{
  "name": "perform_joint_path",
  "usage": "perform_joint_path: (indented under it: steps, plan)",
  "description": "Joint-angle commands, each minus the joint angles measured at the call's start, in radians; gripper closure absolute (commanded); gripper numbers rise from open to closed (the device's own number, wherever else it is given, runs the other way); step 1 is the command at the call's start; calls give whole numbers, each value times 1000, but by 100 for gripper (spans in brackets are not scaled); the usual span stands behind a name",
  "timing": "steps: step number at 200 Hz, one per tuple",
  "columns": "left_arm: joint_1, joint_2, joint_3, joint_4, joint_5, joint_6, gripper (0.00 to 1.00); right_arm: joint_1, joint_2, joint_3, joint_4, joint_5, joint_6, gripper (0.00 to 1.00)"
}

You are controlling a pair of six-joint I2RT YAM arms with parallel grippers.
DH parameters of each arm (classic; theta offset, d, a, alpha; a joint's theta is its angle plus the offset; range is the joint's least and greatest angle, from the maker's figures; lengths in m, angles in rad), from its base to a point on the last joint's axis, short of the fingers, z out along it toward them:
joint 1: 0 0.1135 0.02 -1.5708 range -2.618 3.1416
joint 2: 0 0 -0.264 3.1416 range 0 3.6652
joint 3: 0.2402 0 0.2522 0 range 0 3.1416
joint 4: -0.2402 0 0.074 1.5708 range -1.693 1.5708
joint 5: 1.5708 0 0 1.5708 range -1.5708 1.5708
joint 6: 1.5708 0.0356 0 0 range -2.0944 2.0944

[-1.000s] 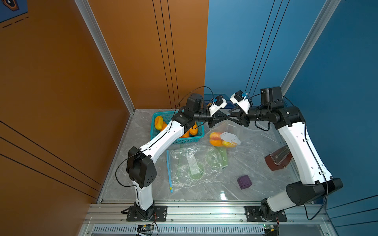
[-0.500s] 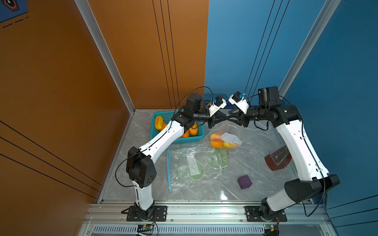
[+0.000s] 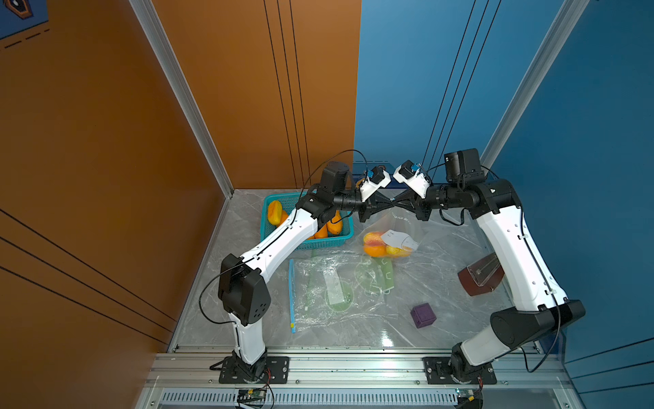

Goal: Place the mango in a zip-top bag and seal the zipper
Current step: Zip the zipper on the zipper food storage bag.

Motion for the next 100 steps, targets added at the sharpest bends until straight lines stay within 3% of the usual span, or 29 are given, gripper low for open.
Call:
perform_joint_path:
  steps: [1,100]
  plan:
    - [12,-25,40,15,3,-10,100,8,-27,21,-51,59,-20,99]
    - [32,27,89,16,-7,-59,100,-3,-84,-45,-62,240,-56,100]
